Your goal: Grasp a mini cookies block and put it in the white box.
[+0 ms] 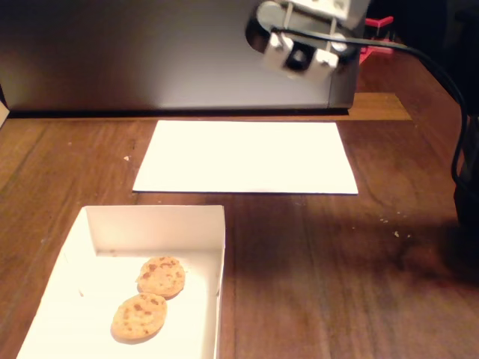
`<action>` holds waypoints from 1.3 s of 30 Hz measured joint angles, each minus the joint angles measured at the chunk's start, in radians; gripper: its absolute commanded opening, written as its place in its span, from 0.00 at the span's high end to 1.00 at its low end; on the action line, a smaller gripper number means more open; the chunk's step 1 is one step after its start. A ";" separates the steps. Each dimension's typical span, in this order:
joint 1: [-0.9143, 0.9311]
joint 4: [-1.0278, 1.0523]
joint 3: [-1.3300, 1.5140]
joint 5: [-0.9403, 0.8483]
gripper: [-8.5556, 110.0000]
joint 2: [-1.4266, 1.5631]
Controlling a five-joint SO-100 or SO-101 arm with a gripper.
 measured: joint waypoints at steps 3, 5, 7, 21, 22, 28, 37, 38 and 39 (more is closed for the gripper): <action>0.008 -0.038 0.107 0.000 0.93 0.060; 0.009 -0.058 0.167 0.000 0.93 0.089; 0.012 -0.077 0.215 0.000 0.93 0.118; -0.035 -0.140 0.541 -0.043 0.93 0.390; -0.043 -0.144 0.575 -0.054 0.93 0.425; -0.074 -0.149 0.701 -0.074 0.93 0.535; -0.060 -0.183 0.815 -0.074 0.93 0.603; -0.060 -0.187 0.836 -0.074 0.93 0.620; -0.060 -0.192 0.857 -0.074 0.93 0.637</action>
